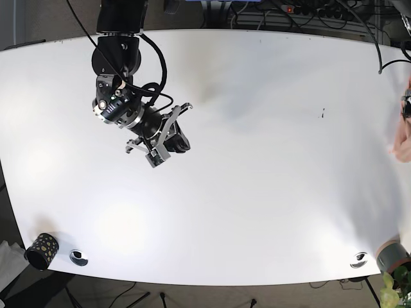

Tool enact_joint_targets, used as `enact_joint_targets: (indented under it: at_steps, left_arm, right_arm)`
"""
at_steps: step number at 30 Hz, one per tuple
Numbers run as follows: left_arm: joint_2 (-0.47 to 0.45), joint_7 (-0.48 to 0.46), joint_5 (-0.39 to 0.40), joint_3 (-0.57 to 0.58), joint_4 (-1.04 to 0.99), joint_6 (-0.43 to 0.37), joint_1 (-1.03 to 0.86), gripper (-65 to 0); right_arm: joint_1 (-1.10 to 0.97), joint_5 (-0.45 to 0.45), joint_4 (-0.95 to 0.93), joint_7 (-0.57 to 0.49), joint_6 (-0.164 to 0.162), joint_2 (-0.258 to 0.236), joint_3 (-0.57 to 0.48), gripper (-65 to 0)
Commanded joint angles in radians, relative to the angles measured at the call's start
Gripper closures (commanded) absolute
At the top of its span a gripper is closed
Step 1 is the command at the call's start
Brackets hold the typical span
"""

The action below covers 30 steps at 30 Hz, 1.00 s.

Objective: Fold the T-shirt properly

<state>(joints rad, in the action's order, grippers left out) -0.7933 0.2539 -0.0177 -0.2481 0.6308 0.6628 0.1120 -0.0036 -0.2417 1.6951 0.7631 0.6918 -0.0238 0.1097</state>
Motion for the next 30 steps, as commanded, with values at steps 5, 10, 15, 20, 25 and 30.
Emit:
enact_joint_targets:
  at_steps: [5,10,15,20,25,30]
  left_arm:
    - [-0.03,0.068,-0.038,-0.023,0.05,-0.002,-0.013,-46.5]
    - [-0.022,0.068,0.017,-0.106,0.22,-0.008,-0.07,-46.5]
    - [0.025,0.068,0.02,-0.184,0.314,-0.008,-0.076,-46.5]
    - [0.087,0.068,0.02,-0.191,0.481,-0.011,-0.068,-46.5]
    - [0.234,0.065,0.014,-0.188,0.657,-0.099,-0.065,-46.4]
    - [0.406,0.063,0.012,-0.136,0.821,-0.232,-0.065,-46.4]
  right_arm:
    - [0.011,-0.02,0.055,-0.027,0.006,-0.001,-0.005,-4.3]
    - [0.011,-0.018,0.055,-0.027,0.006,-0.001,0.002,-4.3]
    - [0.011,-0.017,0.058,-0.027,0.006,-0.037,0.04,-4.3]
    - [0.015,-0.017,0.056,-0.032,0.006,-0.08,0.071,-4.3]
    - [0.015,-0.015,0.047,-0.083,0.006,-0.127,0.104,-4.3]
    - [0.02,0.132,-0.019,-0.227,0.006,-0.144,0.114,-4.3]
